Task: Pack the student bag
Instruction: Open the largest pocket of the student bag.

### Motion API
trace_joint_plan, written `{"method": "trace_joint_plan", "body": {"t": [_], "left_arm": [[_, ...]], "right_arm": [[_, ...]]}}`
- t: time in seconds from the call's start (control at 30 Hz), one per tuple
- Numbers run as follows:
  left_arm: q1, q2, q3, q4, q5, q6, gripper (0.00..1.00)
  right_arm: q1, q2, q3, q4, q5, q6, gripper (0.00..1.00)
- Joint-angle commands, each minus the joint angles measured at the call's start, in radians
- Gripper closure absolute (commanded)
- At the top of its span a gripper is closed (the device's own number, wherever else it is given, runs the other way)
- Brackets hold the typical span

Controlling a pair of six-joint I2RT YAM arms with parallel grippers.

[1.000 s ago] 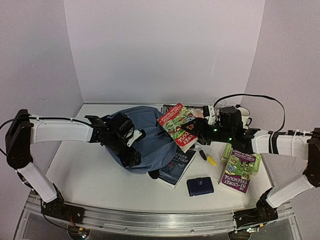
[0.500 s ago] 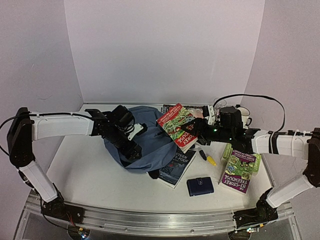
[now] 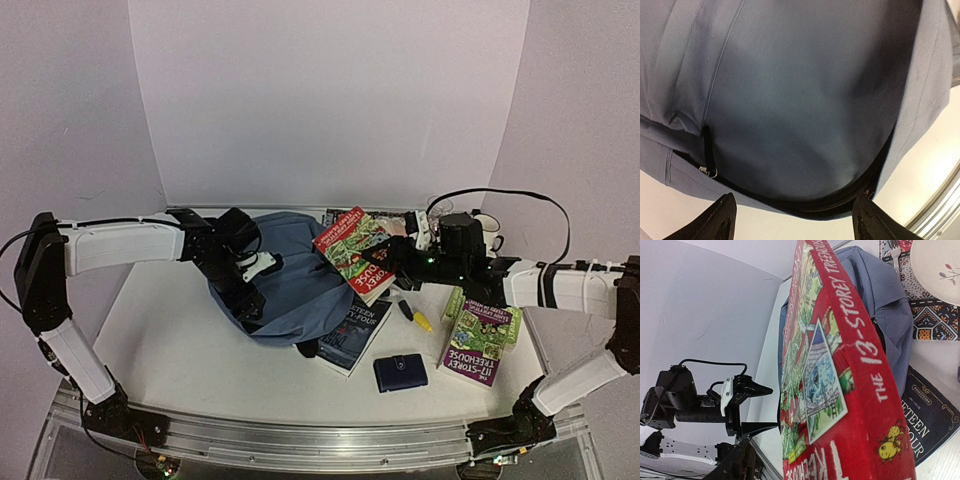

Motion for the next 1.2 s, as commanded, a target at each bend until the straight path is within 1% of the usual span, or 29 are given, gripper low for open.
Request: {"method": "trace_joint_plan", "body": {"t": [0.0,0.23,0.37,0.7,0.87,1.0,1.1,1.13,1.17], "left_arm": [[-0.002,0.006,0.010,-0.039,-0.022,0.060,0.19],[-0.002,0.042,0.013,-0.039,-0.018,0.071,0.20],[-0.005,0.046,0.012,-0.038,0.017,0.074,0.21],[-0.047,0.073,0.008,-0.033,0.045,0.090,0.20],[-0.060,0.104,0.015,-0.016,-0.010,0.081,0.20],[-0.060,0.127,0.046,0.038,-0.072,0.069,0.24],[-0.061,0.138,0.065,0.087,-0.059,0.072,0.27],[-0.061,0.139,0.069,0.102,-0.051,0.073,0.29],[-0.062,0.141,0.072,0.117,-0.046,0.073,0.33]], "right_arm": [[-0.001,-0.009,0.050,0.078,-0.026,-0.025,1.00],[-0.001,0.004,0.057,0.079,-0.031,-0.026,1.00],[-0.001,0.008,0.056,0.080,-0.030,-0.026,1.00],[-0.001,0.018,0.059,0.087,-0.030,-0.024,1.00],[-0.001,0.025,0.060,0.096,-0.032,-0.020,1.00],[-0.001,0.037,0.064,0.100,-0.036,-0.019,1.00],[-0.001,0.045,0.067,0.107,-0.040,-0.017,1.00],[-0.001,0.046,0.068,0.109,-0.042,-0.016,1.00],[-0.001,0.047,0.068,0.111,-0.042,-0.015,1.00]]}}
